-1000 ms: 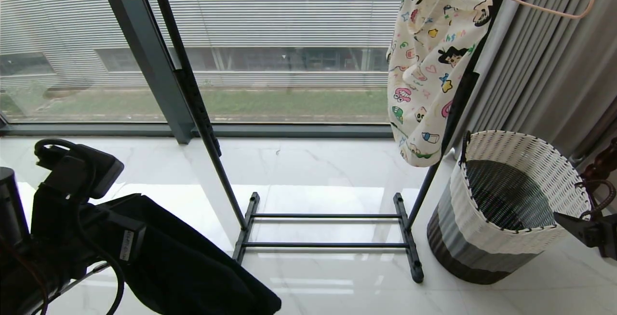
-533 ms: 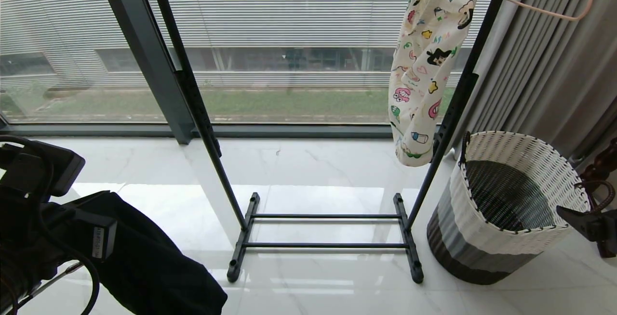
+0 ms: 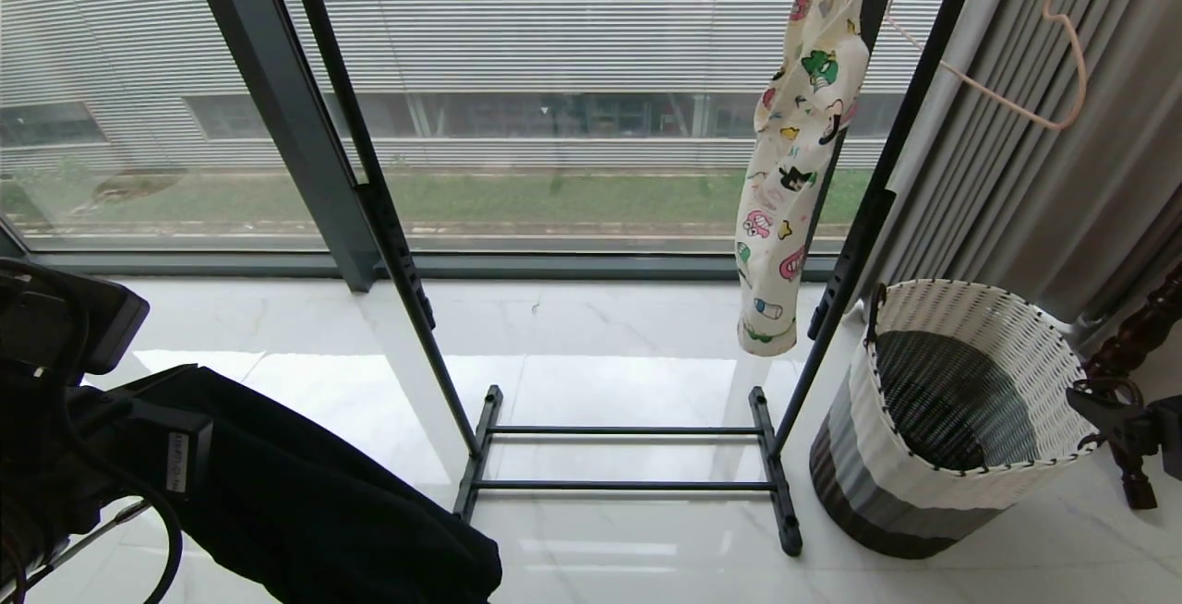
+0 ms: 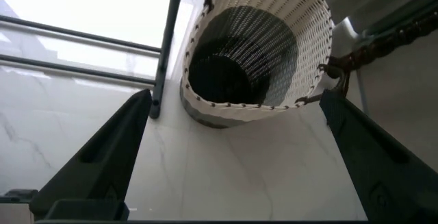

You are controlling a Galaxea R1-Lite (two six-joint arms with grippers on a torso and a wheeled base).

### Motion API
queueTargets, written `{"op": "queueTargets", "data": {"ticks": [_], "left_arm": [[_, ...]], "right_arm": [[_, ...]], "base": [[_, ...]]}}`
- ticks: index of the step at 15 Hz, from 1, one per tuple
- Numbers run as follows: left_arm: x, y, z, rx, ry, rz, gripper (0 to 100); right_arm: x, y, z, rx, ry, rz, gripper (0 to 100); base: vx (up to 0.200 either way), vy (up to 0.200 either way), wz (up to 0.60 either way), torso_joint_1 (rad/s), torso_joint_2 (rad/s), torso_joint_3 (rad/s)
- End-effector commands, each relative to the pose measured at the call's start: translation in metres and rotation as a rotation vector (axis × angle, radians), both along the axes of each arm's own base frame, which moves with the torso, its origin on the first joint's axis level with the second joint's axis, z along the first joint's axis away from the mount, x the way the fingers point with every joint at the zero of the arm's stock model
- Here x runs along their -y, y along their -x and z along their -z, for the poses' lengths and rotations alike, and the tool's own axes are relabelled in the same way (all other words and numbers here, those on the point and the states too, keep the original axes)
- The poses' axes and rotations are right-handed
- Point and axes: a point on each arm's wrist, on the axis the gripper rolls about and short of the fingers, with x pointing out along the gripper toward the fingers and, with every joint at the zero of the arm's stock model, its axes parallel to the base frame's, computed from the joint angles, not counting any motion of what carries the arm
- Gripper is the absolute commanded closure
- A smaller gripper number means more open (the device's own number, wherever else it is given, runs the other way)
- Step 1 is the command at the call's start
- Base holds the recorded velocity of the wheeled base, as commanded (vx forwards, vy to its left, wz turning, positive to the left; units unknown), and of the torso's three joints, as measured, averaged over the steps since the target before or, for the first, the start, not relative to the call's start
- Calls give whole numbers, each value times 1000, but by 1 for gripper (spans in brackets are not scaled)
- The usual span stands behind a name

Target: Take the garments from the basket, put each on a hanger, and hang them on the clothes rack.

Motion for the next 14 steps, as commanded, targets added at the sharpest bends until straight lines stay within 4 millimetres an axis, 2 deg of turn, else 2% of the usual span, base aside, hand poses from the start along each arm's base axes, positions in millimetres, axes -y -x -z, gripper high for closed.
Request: {"op": "queueTargets", "data": {"ticks": [1,6,14], "left_arm": [[0,-1,1,-4,-1,-1,100],[0,-1,0,-2,-7,2,100],[1,-1,1,-5,-7,5,100]], "right_arm": [[-1,-3,0,3,-1,-2,0],[-2,-16,-4,53,-9,-6,0],[-3,-19,-7,62,-13,-4,0]], "base": [[0,0,0,168,-466,-286],[0,0,0,187,-472,-287],[0,0,0,215,-494,-283]]}}
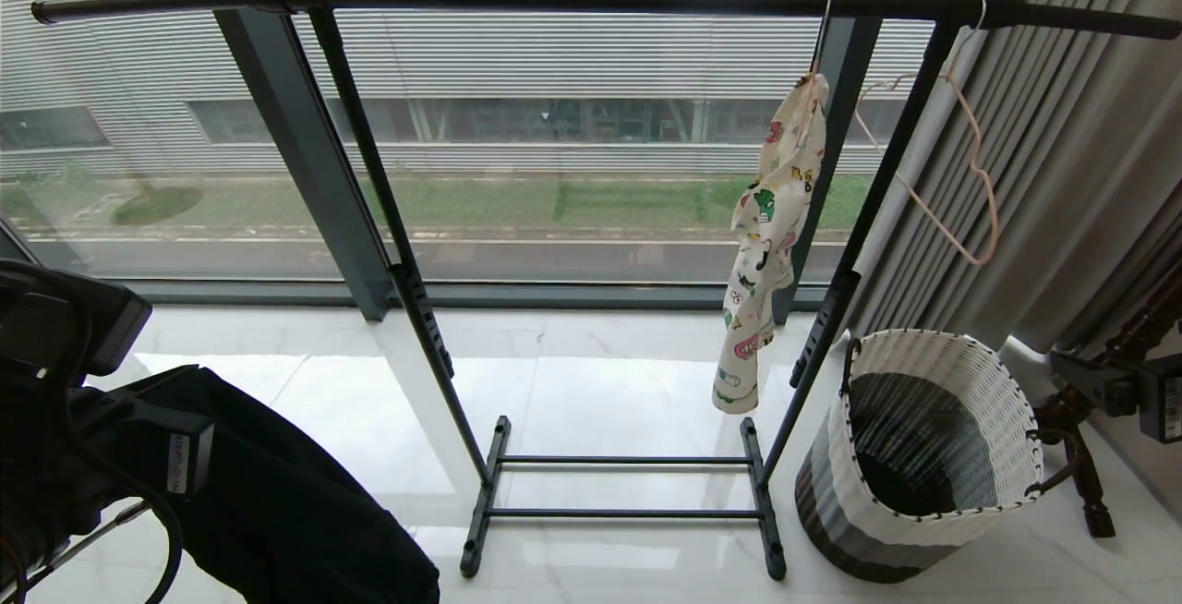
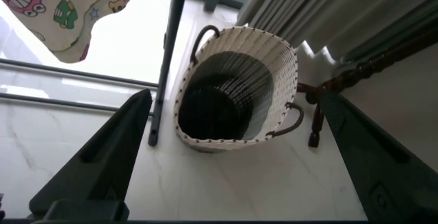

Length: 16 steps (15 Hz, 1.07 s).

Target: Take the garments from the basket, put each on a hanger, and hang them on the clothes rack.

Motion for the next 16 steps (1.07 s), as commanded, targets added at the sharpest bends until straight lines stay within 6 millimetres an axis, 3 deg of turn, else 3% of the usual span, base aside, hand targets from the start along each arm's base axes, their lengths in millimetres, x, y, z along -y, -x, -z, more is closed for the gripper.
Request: {"op": "queueTargets", "data": {"ticks": [1,9,12,16], "left_arm": [[0,0,1,-4,0,0,100],[0,0,1,-3,4,-1,100],[0,0,0,0,8,0,100],[8,4,-2,24,11,59,100]], "right_arm": [[0,-1,-1,2,1,0,0],[2,-11,-7,8,-3,19,0],[-1,-20,-17,31,-79,-47,0],[-4,-46,-42,81,-153,-54,0]], "base": [[0,0,0,227,-520,-290],[0,0,0,254,-555,-295],[0,0,0,92,-181,-98],[200,0,0,11,-30,-11]]}}
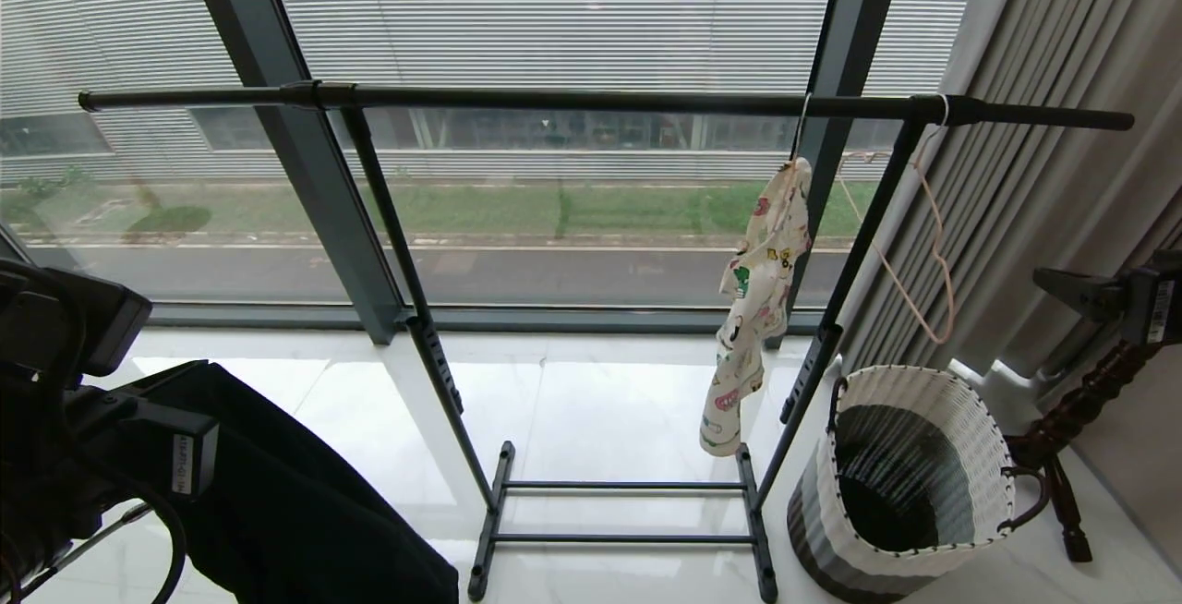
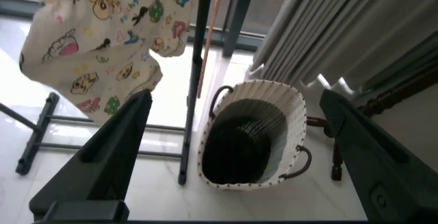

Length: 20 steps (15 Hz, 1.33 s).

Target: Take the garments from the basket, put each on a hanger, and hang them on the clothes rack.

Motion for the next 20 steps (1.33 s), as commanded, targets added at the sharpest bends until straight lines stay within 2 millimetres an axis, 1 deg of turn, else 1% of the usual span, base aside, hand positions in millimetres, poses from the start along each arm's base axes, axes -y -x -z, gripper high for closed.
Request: {"op": "queueTargets", "data": {"ticks": [1,3,5,8,11,13,14,15,18,20], "left_arm": [[4,2,0,2,0,28,100],[5,2,0,2,0,36,100],[5,2,0,2,-2,36,100],[5,2,0,1,-3,36,100],[5,3,-1,7,-4,35,100],[4,5,-1,13,-1,35,100],[4,7,1,9,-2,33,100],[3,9,2,11,-2,33,100],[3,10,2,12,-2,32,100],[3,10,2,12,-3,32,100]], "right_arm": [[-2,-18,-5,-5,-3,0,0],[-3,-24,-4,-14,-5,2,0],[-3,-24,-2,-22,-31,7,0],[-1,-28,4,-52,-41,23,0],[3,-45,19,-114,-37,46,0],[4,-49,25,-137,-37,52,0],[4,-54,33,-168,-51,60,0],[4,-58,36,-181,-69,65,0],[4,-74,45,-154,-129,85,0],[5,-79,50,-133,-131,88,0]], "base": [[200,0,0,7,-17,-7],[200,0,0,19,-2,0],[200,0,0,0,2,0],[200,0,0,6,1,-2],[0,0,0,0,0,0],[0,0,0,0,0,0],[0,0,0,0,0,0],[0,0,0,0,0,0],[0,0,0,0,0,0],[0,0,0,0,0,0]]}}
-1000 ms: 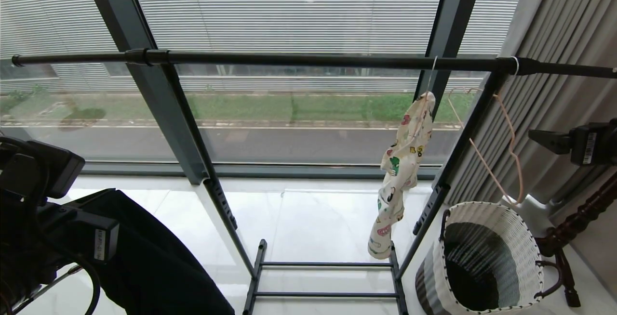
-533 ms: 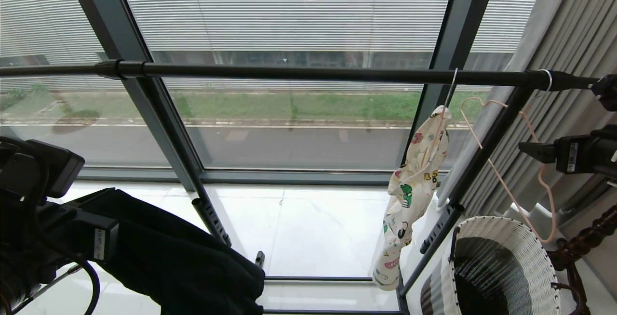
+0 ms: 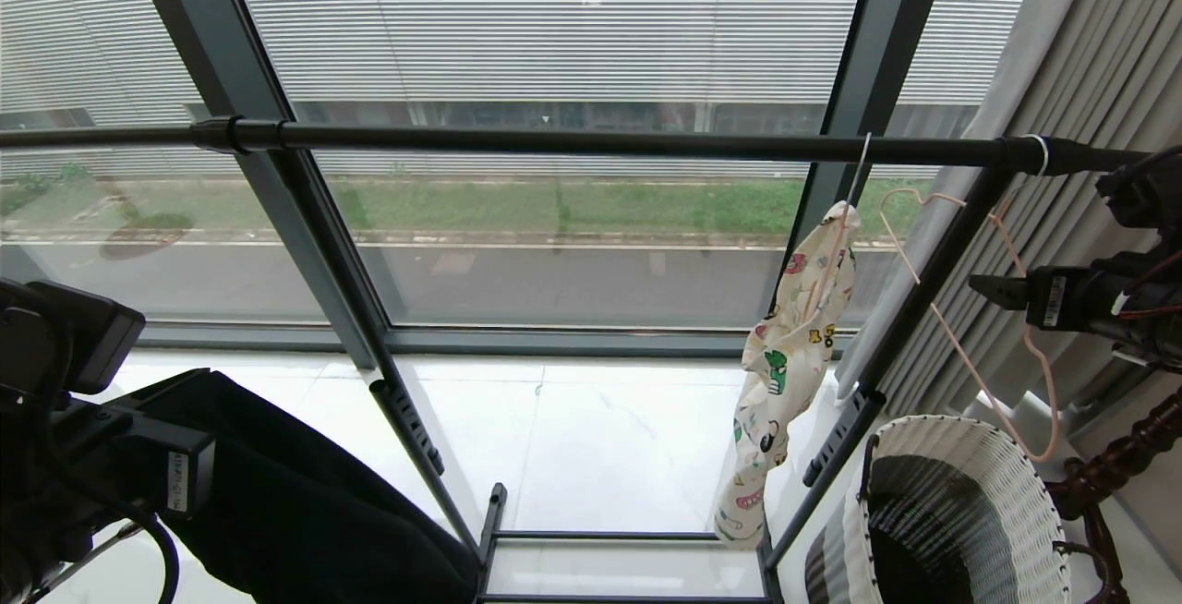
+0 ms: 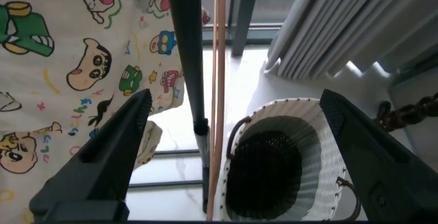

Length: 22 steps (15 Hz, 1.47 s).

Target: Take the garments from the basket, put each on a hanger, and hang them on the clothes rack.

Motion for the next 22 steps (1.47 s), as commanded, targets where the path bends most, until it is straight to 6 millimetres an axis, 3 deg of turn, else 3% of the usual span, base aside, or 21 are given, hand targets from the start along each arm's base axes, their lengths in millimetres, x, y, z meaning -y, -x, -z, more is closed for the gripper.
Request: {"op": "queueTargets", "data": {"ticks": [1,15,16,22], "left_arm": [[0,0,0,1,-1,0,100],[0,1,-1,6,1,-3,100],[0,1,-1,6,1,-2,100],[0,1,0,5,3,-2,100]], "right_arm": [[0,-6,13,-42,2,1,0],[0,-5,28,-87,-21,7,0],[0,-6,30,-92,-21,7,100],[0,-9,32,-99,-20,8,100]], "base": [[0,0,0,0,0,0],[0,0,0,0,0,0],[0,0,0,0,0,0],[0,0,0,0,0,0]]}}
